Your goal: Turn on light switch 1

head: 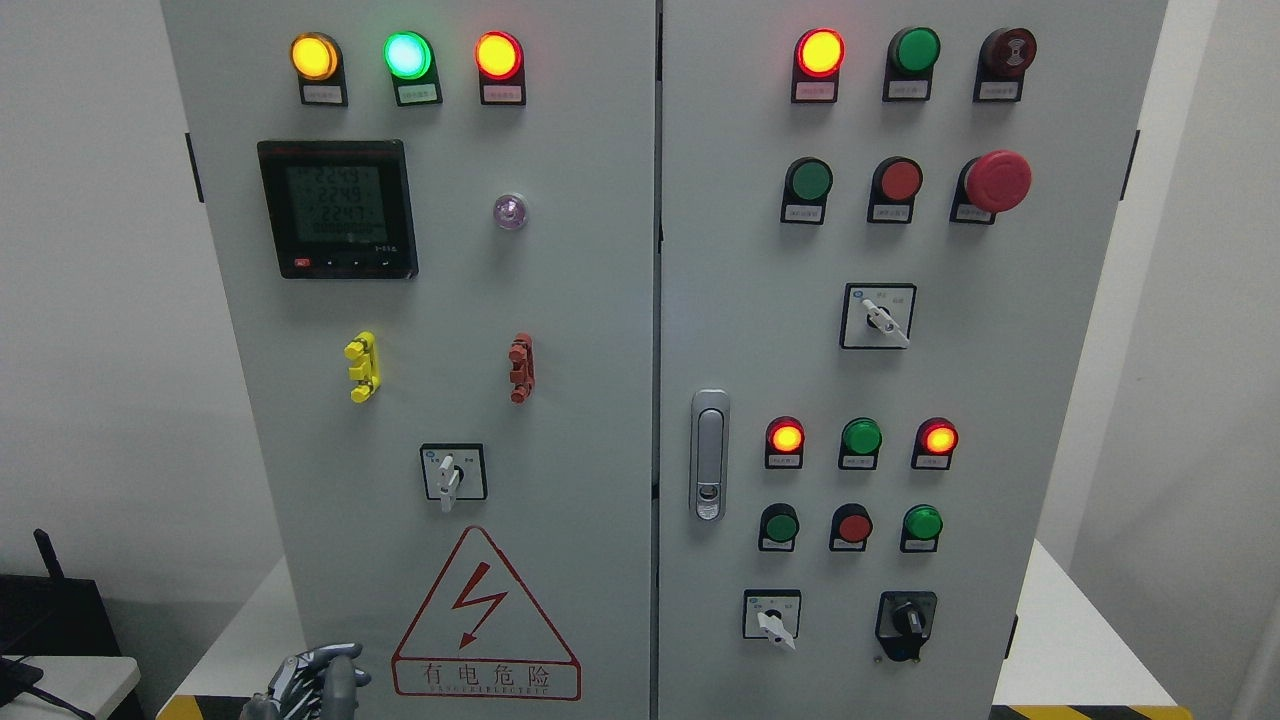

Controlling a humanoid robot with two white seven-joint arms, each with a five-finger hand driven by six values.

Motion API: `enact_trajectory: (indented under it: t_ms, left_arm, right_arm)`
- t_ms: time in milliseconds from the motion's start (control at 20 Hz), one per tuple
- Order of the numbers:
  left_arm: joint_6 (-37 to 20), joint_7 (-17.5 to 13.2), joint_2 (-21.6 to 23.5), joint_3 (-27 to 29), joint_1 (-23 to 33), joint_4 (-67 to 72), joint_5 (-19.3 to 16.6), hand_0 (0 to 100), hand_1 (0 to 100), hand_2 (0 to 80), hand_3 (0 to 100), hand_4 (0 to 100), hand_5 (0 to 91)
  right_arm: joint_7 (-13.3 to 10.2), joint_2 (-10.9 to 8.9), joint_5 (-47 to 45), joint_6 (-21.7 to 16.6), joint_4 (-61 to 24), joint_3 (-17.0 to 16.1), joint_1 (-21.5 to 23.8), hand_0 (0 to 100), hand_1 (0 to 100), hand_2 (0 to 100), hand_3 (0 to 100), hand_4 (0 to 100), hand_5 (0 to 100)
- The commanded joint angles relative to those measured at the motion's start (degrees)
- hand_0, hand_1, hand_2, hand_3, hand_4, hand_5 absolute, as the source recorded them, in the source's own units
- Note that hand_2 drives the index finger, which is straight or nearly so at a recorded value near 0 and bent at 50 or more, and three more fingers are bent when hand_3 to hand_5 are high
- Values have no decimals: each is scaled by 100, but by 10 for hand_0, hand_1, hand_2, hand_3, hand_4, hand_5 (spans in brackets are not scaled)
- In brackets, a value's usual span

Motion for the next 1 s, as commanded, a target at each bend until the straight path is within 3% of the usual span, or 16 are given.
enact_trajectory:
  t_ms: [0,200,451,752,952]
  left_arm:
    - [235,29,-154,-582,-197,-106,-138,165,226,443,679,727,623]
    - [771,239,-180,-662,-399,-168,-156,173,227,445,683,730,631]
    - [1150,284,-215,-671,-681,-150,-164,168,276,447,688,734,634]
    - [1352,328,-259,-662,-760,-168,-647,224,341,454,696,742,641]
    - [1467,372,-286,-653,-874,-168,-683,279,325,456,704,749,646]
  right_arm:
    - [-2,1,-141,-2,0,97,4,120,389,0,0,0,0]
    - [-2,2,-141,-2,0,97,-5,120,389,0,0,0,0]
    - [-2,2,-141,-2,0,97,-5,120,389,0,0,0,0]
    - [-2,1,-141,-2,0,97,4,120,389,0,0,0,0]
    - [-2,2,-141,-2,0,97,-5,120,389,0,0,0,0]
